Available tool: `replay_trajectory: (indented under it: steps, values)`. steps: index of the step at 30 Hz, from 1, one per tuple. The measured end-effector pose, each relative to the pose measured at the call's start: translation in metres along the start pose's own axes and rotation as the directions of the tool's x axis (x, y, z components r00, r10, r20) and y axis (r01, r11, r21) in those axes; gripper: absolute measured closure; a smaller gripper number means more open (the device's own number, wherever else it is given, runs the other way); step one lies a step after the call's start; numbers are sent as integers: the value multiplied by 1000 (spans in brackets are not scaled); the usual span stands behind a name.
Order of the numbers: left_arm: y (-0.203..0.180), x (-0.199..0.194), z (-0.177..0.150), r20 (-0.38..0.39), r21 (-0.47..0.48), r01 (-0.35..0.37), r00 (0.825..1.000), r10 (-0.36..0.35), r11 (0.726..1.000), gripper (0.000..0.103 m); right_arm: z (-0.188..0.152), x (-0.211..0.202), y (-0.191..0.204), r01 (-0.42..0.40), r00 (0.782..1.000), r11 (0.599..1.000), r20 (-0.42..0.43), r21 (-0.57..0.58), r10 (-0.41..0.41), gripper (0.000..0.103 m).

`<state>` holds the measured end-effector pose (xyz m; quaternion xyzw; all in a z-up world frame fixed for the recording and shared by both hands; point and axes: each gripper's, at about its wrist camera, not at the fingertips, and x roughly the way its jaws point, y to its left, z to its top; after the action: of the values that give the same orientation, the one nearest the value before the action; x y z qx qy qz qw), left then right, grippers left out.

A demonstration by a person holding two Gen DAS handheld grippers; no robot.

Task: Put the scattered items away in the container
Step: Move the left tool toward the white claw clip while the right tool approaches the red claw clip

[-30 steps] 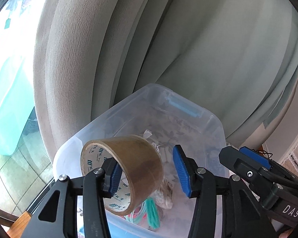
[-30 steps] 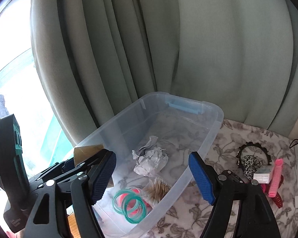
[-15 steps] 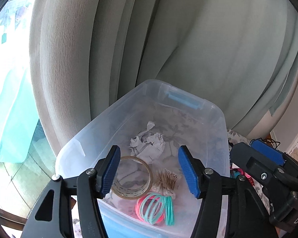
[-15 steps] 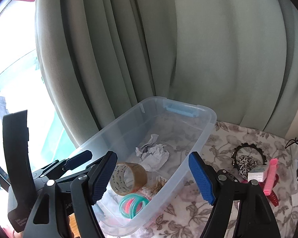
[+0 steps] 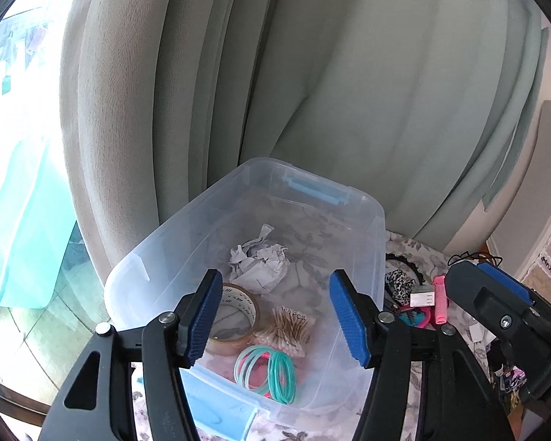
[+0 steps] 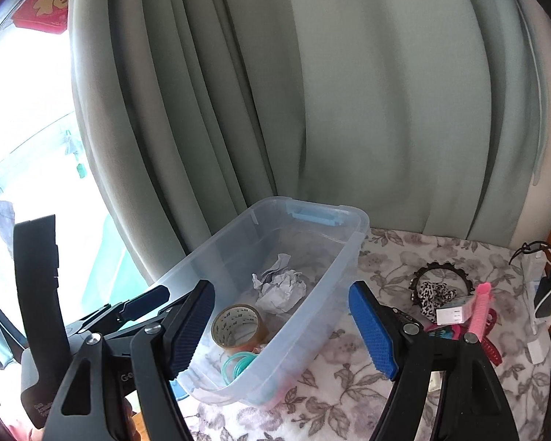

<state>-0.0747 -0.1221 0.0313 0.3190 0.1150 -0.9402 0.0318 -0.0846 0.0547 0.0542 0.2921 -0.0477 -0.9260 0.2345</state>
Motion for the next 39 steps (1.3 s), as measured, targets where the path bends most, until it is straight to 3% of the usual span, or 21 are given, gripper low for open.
replay_trajectory:
  steps: [19,22,31,39]
  values:
    - [-94,-42,-26,-1,166,66,998,-66,984,41,-37,-98,-78,85,990,975,91,206,-106,24]
    - [-111,-46,-33,-7,191,77,997,-77,978,32,-43,-112,-94,110,985,965,101,238,-137,24]
    - [-155,-36,-55,-79,255,102,993,-85,961,32,-59,-142,-133,120,976,933,134,338,-174,24]
    - [-183,-35,-74,-43,346,49,998,-36,937,32,-72,-135,-155,174,979,914,40,366,-202,24]
